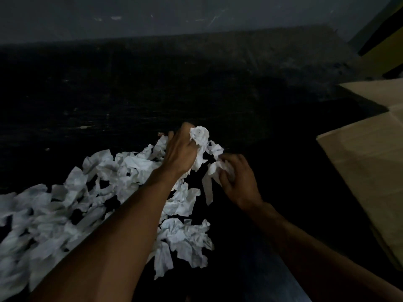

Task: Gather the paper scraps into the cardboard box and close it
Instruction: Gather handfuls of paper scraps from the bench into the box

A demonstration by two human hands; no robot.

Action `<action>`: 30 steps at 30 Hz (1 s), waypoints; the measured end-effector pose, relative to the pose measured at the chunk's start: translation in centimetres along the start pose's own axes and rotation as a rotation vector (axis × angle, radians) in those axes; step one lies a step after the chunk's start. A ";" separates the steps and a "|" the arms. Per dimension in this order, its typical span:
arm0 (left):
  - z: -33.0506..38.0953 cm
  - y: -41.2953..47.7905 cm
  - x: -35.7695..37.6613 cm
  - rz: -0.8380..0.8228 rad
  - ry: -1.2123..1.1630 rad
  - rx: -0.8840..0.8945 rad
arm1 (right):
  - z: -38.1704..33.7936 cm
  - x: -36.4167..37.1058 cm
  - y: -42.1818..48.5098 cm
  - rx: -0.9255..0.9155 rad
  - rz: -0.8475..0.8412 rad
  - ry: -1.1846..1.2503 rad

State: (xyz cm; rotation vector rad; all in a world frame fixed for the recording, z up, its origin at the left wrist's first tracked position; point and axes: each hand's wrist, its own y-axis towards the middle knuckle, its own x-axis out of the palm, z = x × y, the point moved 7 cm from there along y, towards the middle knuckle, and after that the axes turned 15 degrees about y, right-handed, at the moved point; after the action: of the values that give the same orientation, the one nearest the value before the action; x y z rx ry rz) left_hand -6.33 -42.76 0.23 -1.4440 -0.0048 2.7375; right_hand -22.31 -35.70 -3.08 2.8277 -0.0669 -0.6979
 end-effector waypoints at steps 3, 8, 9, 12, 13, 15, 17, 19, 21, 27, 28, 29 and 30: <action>-1.8 -0.6 0.2 0.064 -0.080 -0.087 | -0.3 2.9 -1.2 -0.044 -0.179 -0.086; -4.5 -2.5 -0.4 0.229 -0.122 -0.134 | 1.7 6.5 -3.5 -0.093 -0.368 -0.398; -4.6 -2.9 -0.7 0.247 -0.126 -0.139 | 1.8 6.6 -3.7 -0.081 -0.358 -0.403; -4.9 -3.4 -1.2 0.287 -0.141 -0.100 | 1.8 6.9 -3.2 -0.023 -0.339 -0.339; -4.8 -3.4 -1.3 0.302 -0.142 -0.059 | 1.7 6.8 -2.8 -0.006 -0.324 -0.299; -4.6 -3.5 -1.5 0.315 -0.103 -0.020 | 1.5 6.3 -2.0 0.042 -0.323 -0.225; -4.4 -3.4 -1.6 0.311 -0.044 -0.027 | 0.9 5.3 -1.2 0.041 -0.264 -0.168; -4.2 -3.2 -1.7 0.318 -0.013 -0.033 | 0.1 4.0 0.1 0.006 -0.146 -0.136; -4.2 -3.0 -1.5 0.315 0.038 -0.048 | -0.6 3.2 1.6 -0.034 -0.060 -0.166; -3.6 -2.9 1.1 0.151 0.341 -0.006 | 2.4 4.9 4.0 0.045 -0.331 -0.494; -3.6 -2.9 1.5 0.134 0.396 0.014 | 3.2 5.3 3.8 0.067 -0.358 -0.488; -3.7 -2.9 1.8 0.129 0.442 0.036 | 4.0 5.6 3.5 0.096 -0.363 -0.475; -3.9 -3.0 2.2 0.130 0.476 0.050 | 4.7 5.8 3.4 0.100 -0.355 -0.470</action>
State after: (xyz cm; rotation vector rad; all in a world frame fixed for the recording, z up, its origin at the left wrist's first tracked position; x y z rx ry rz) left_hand -4.27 -39.78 -3.70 -2.1038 0.1774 2.3867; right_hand -19.28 -40.58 -9.00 2.7271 0.3387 -1.4623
